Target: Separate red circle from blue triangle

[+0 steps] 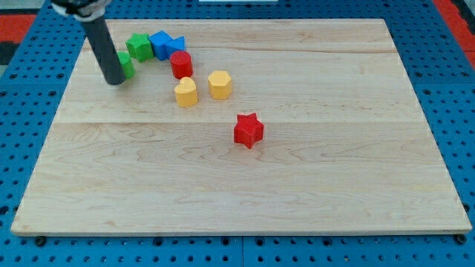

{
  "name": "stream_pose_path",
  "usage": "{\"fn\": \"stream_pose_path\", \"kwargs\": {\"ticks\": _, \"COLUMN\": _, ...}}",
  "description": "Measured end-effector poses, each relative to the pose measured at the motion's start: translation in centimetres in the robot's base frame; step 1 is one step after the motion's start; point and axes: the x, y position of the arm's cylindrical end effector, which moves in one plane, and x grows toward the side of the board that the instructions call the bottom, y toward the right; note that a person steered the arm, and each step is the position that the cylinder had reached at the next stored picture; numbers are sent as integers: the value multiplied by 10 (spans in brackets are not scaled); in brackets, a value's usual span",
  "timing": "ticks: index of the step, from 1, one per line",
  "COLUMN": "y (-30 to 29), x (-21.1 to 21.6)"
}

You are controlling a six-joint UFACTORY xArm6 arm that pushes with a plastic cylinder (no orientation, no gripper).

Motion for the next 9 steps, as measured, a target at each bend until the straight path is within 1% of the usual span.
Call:
{"fn": "stream_pose_path", "kwargs": {"ticks": 1, "y": 0, "x": -44}}
{"fn": "stream_pose_path", "kwargs": {"ticks": 2, "y": -32, "x": -55}}
{"fn": "stream_pose_path", "kwargs": {"ticks": 3, "y": -2, "x": -81}}
{"fn": "stream_pose_path", "kwargs": {"ticks": 4, "y": 15, "x": -49}}
{"fn": "stream_pose_path", "kwargs": {"ticks": 5, "y": 72, "x": -35}}
{"fn": "stream_pose_path", "kwargs": {"ticks": 6, "y": 121, "x": -47}}
{"fn": "stream_pose_path", "kwargs": {"ticks": 7, "y": 152, "x": -47}}
{"fn": "stream_pose_path", "kwargs": {"ticks": 8, "y": 152, "x": -21}}
{"fn": "stream_pose_path", "kwargs": {"ticks": 9, "y": 120, "x": 0}}
